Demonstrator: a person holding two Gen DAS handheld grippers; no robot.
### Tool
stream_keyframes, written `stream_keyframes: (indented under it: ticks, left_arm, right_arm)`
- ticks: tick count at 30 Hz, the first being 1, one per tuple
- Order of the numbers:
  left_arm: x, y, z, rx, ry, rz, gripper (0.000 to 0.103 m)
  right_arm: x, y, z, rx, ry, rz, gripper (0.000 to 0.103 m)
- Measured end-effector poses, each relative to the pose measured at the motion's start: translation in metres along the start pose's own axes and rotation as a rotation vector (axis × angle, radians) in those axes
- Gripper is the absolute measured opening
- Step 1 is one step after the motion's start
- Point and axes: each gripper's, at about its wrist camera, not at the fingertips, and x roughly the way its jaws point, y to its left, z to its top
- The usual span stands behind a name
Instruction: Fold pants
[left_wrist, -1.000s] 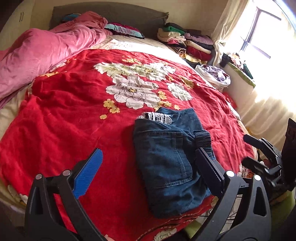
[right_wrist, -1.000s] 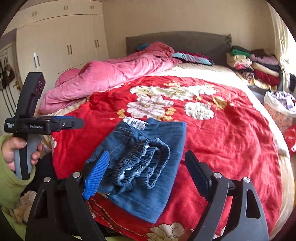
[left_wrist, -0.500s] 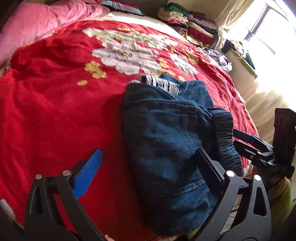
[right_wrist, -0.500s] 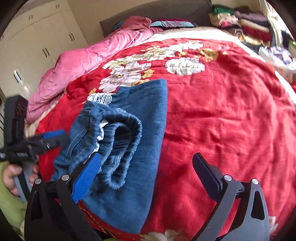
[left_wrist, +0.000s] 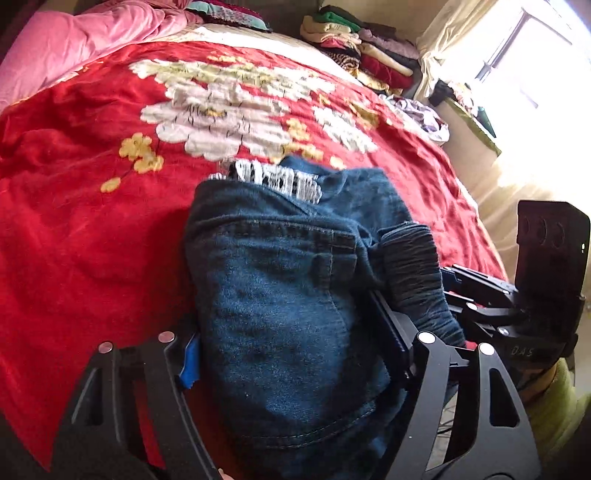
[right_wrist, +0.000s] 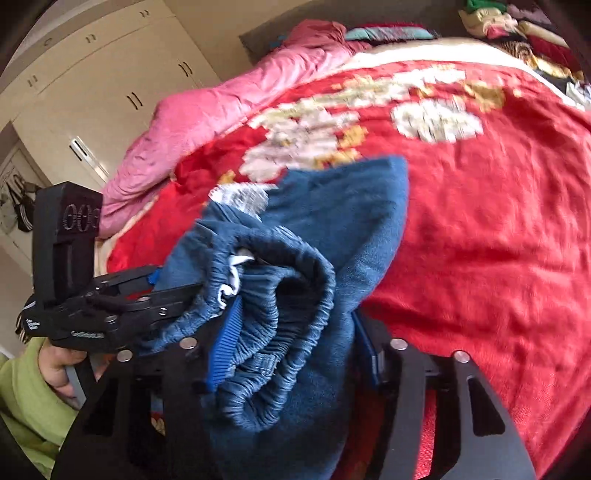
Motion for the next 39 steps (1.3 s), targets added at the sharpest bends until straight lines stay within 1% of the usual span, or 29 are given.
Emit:
stream_keyframes:
  ticks: [4, 9, 11, 14, 16, 18, 21, 23, 24, 31, 35, 36, 37, 39]
  left_arm:
    - [-0.013, -0.005, 0.020, 0.023, -0.047, 0.001, 0.066]
    - [-0.026, -0.001, 0.053, 0.048, -0.104, 0.029, 0.066]
    - [-0.024, 0.004, 0.065, 0.057, -0.112, 0.055, 0.066]
    - [-0.014, 0.012, 0.075, 0.053, -0.102, 0.078, 0.066]
    - [0.000, 0.019, 0.076, 0.065, -0.076, 0.098, 0.068]
    - [0.013, 0.027, 0.072, 0.062, -0.038, 0.130, 0.070]
    - [0.024, 0.038, 0.060, 0.035, 0.002, 0.130, 0.078]
    - [0.028, 0.043, 0.053, 0.027, 0.006, 0.121, 0.079]
    - [0.028, 0.044, 0.052, 0.029, 0.005, 0.119, 0.080]
    - [0.028, 0.045, 0.052, 0.030, 0.001, 0.119, 0.080]
    - [0.022, 0.042, 0.053, 0.029, -0.005, 0.130, 0.083]
    - [0.018, 0.041, 0.052, 0.032, -0.007, 0.134, 0.083]
    - [0.015, 0.040, 0.052, 0.034, -0.013, 0.136, 0.084]
    - [0.008, 0.037, 0.052, 0.038, -0.025, 0.134, 0.084]
  right_arm:
    - [-0.009, 0.013, 0.018, -0.049, -0.046, -0.002, 0.053]
    - [-0.012, 0.022, 0.051, -0.104, -0.114, -0.009, 0.053]
    - [-0.006, 0.024, 0.064, -0.124, -0.130, -0.026, 0.053]
    - [0.009, 0.019, 0.075, -0.130, -0.127, -0.046, 0.053]
    - [0.022, 0.010, 0.078, -0.110, -0.105, -0.074, 0.053]
    - [0.038, -0.001, 0.074, -0.083, -0.057, -0.108, 0.053]
    - [0.050, -0.011, 0.064, -0.049, -0.012, -0.124, 0.058]
    - [0.053, -0.016, 0.058, -0.033, -0.003, -0.137, 0.067]
    - [0.054, -0.018, 0.056, -0.026, -0.002, -0.147, 0.070]
    - [0.055, -0.016, 0.056, -0.028, -0.001, -0.170, 0.072]
    - [0.042, -0.009, 0.053, -0.036, -0.036, -0.199, 0.072]
    - [0.038, -0.007, 0.052, -0.038, -0.046, -0.205, 0.074]
    - [0.034, -0.006, 0.052, -0.037, -0.057, -0.209, 0.081]
    - [0.023, -0.002, 0.051, -0.044, -0.080, -0.220, 0.081]
